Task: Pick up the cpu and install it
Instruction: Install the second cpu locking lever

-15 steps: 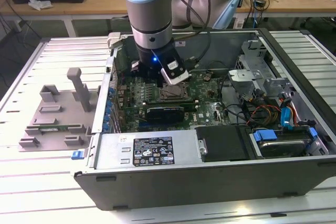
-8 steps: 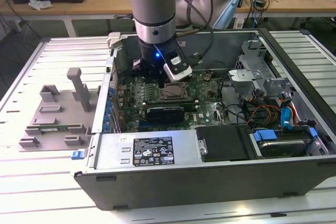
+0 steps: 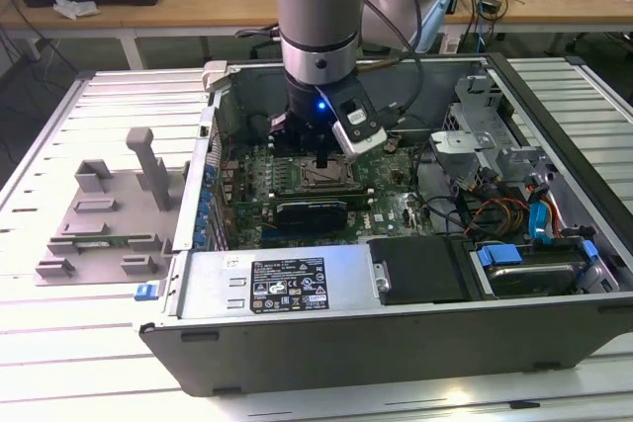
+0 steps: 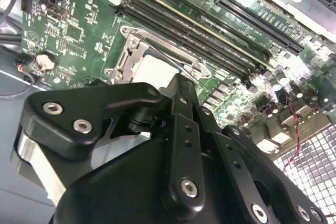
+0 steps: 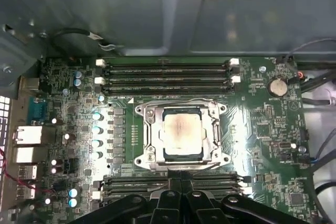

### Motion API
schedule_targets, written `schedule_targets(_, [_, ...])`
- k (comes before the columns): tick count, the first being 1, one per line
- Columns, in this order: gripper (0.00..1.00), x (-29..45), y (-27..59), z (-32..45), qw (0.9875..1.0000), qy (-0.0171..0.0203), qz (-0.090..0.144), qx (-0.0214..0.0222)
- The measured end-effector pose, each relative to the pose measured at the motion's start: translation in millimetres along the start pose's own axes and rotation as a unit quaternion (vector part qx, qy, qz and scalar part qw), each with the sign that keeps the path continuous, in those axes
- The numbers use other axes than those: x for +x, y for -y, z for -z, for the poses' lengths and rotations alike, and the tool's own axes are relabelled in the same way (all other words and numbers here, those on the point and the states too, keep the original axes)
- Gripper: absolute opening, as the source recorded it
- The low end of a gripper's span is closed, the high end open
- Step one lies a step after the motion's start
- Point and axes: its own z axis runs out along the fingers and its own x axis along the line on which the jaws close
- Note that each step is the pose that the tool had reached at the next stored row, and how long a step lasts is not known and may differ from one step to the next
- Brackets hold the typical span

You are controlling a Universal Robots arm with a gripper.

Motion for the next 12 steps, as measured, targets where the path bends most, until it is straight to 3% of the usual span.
schedule_targets(5, [0.11,0.1,4.6,-3.5,1.0000,-0.0042,-0.007,0.0004])
schedule_targets(12, [0.11,4.0,8.4,-21.2,0.9998,-0.0107,-0.016,0.0009])
